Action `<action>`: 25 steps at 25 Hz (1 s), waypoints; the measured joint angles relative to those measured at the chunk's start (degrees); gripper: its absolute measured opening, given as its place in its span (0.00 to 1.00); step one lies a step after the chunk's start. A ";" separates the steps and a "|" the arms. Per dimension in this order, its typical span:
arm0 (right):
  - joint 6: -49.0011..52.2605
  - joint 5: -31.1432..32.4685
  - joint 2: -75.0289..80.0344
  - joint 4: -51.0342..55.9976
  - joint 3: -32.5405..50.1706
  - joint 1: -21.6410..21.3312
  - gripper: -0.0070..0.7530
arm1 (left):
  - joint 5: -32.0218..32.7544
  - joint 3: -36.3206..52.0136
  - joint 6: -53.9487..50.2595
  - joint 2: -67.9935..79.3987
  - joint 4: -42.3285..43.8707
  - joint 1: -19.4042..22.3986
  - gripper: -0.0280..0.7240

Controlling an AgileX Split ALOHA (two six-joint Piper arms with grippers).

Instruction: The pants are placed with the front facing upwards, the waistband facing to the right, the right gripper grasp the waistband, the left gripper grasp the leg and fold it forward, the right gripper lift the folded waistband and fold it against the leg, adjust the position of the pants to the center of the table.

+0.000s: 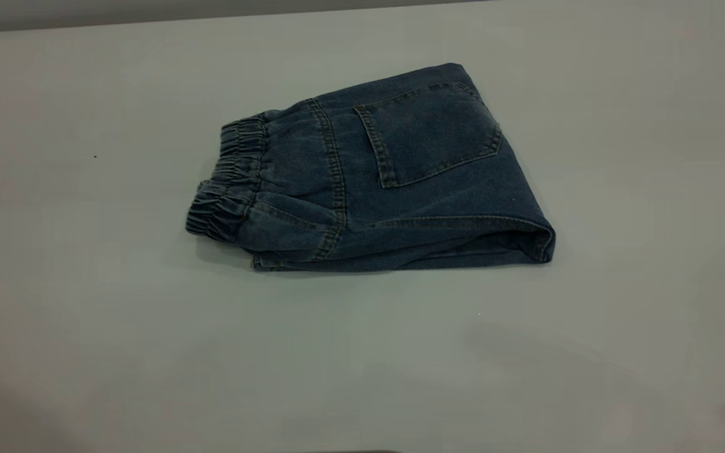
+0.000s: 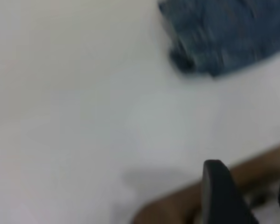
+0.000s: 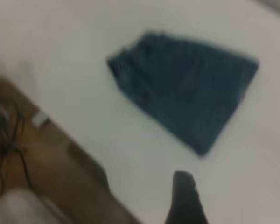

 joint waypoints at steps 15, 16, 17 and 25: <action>10.45 -7.61 -22.41 -0.65 40.79 0.00 0.56 | -6.48 26.51 -2.32 -17.80 -1.85 0.00 0.42; 10.45 -7.30 -23.55 -0.77 40.93 0.00 0.56 | -6.41 27.03 -2.38 -18.85 -1.78 0.00 0.42; 10.45 -7.09 -24.79 -1.11 41.09 0.00 0.56 | -6.49 27.16 -2.43 -19.97 -1.78 0.00 0.42; 10.45 -6.05 -32.20 -1.68 41.38 0.00 0.56 | -3.87 28.42 -2.50 -25.44 -1.73 0.00 0.42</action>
